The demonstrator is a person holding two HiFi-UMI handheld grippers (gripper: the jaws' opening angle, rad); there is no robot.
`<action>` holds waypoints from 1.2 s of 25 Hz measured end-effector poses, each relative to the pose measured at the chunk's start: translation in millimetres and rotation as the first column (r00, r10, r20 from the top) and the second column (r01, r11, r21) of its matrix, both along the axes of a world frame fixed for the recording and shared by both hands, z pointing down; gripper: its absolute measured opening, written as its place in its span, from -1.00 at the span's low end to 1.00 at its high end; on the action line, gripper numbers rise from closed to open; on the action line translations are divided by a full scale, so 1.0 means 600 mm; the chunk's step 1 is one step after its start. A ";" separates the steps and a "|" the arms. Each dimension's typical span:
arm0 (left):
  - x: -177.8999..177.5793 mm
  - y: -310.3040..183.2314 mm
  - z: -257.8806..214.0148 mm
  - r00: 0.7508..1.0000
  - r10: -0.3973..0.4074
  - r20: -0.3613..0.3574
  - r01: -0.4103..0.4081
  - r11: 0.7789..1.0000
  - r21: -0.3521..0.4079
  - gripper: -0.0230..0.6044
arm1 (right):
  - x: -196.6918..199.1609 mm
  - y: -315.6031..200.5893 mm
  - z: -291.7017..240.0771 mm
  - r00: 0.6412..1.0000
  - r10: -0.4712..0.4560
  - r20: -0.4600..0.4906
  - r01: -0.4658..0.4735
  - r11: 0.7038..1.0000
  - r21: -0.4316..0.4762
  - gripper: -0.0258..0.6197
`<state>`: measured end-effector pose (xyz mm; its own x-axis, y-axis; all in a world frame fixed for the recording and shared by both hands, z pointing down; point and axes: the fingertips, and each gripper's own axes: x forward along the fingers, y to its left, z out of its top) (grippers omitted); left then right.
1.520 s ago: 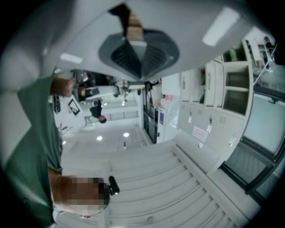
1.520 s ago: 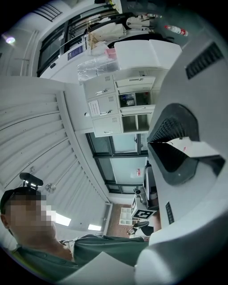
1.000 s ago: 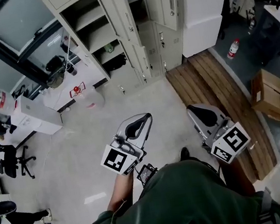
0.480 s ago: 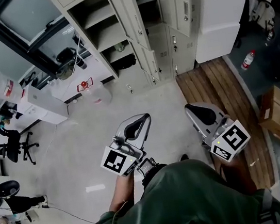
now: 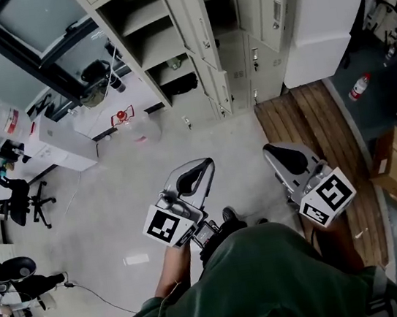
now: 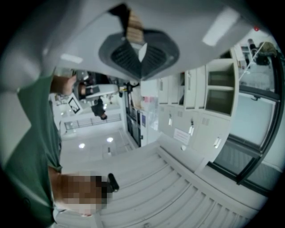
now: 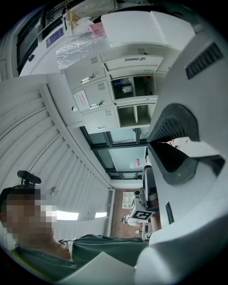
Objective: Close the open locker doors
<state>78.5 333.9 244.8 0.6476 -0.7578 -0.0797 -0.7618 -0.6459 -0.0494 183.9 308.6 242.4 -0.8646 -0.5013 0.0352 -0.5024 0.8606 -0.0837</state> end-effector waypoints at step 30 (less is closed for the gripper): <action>-0.087 -0.286 0.013 0.999 0.039 -0.013 -0.040 0.999 -0.034 -0.93 | -0.104 -0.264 0.008 1.000 0.014 -0.027 -0.015 1.000 -0.026 -0.90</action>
